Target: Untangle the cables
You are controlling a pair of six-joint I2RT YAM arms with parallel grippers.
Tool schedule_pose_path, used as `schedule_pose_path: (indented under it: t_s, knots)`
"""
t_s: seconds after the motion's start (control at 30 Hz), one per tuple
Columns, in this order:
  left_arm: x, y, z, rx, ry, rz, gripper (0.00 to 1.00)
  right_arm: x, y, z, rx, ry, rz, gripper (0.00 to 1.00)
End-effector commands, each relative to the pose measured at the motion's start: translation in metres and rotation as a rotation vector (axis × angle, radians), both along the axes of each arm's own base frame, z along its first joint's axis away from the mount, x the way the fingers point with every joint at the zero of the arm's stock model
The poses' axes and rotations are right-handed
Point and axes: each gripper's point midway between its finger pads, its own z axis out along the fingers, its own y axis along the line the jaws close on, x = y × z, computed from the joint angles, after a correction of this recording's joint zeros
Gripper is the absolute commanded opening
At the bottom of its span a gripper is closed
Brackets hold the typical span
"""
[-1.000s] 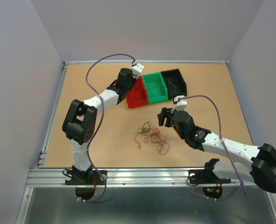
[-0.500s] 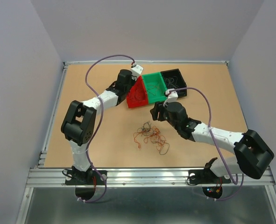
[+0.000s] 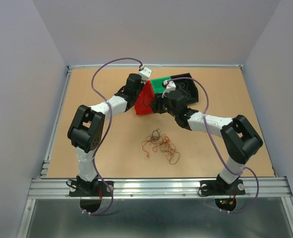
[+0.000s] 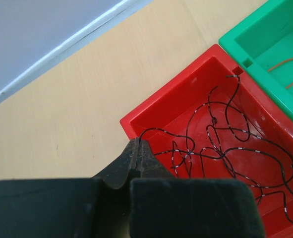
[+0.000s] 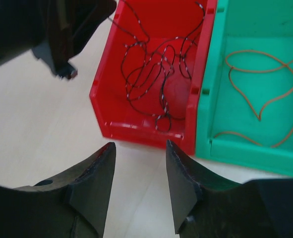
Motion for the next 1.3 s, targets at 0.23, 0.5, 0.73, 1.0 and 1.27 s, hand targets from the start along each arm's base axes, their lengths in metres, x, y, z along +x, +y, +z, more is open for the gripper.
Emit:
schedule_pose_path:
  t_s: [0.23, 0.5, 0.73, 1.0, 1.27]
  knots:
    - [-0.005, -0.001, 0.036, -0.105, -0.081, -0.012, 0.00, 0.077, 0.035, -0.009, 0.028, -0.042, 0.073, 0.46]
    - [-0.013, -0.008, 0.039, -0.164, -0.061, -0.074, 0.00, 0.094, 0.049, -0.021, 0.024, -0.029, 0.105, 0.02]
    - [-0.002, -0.022, 0.003, -0.175, 0.040, -0.084, 0.00, 0.114, 0.052, -0.041, 0.021, 0.006, 0.040, 0.01]
    - [-0.003, -0.032, -0.033, -0.214, 0.135, -0.080, 0.00, 0.120, 0.066, -0.085, -0.052, 0.130, -0.012, 0.00]
    - [-0.002, -0.031, -0.036, -0.240, 0.144, -0.049, 0.00, 0.111, 0.057, -0.078, -0.045, 0.130, -0.062, 0.08]
